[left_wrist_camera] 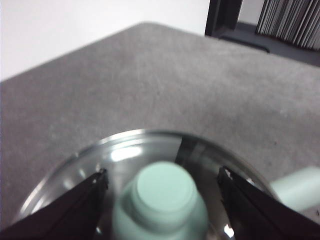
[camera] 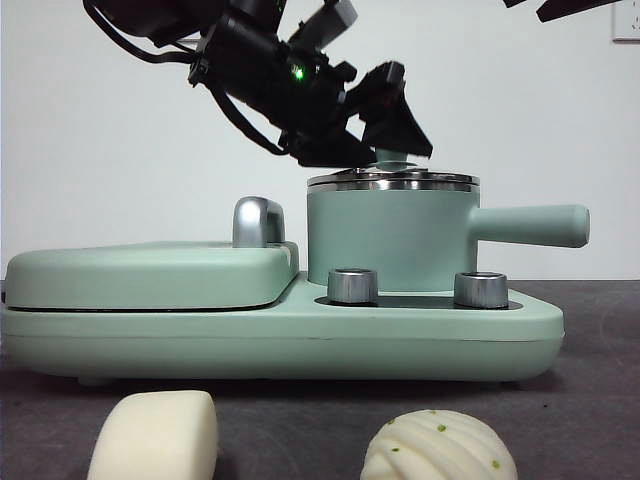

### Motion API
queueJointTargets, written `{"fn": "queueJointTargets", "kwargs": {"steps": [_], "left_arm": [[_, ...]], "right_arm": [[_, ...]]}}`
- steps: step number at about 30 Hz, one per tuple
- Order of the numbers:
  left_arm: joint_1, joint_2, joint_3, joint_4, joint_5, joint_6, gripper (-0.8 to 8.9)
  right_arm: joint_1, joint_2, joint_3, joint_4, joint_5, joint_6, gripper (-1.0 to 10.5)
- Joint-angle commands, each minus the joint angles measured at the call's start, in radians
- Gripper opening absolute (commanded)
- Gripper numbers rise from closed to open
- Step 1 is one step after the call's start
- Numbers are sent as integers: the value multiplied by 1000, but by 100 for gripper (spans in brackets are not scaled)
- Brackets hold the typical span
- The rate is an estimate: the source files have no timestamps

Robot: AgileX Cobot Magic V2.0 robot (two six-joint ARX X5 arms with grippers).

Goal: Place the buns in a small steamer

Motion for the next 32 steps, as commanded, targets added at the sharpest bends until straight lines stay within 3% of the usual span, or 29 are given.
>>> {"fn": "queueJointTargets", "kwargs": {"steps": [1,4,9,13,32], "left_arm": [[-9,21,21,-3,-7,29,335],[-9,21,21,-1,-8,31,327],[-9,21,21,-1,-8,31,109],[-9,21,21,1,-8,31,19],[-6,-95,46,-10,-8,30,16]], "right_arm": [[3,8,17,6,3,10,298],[3,8,17,6,3,10,298],[3,8,17,6,3,10,298],[3,8,17,6,3,10,298],[3,8,17,5,3,10,298]]}}
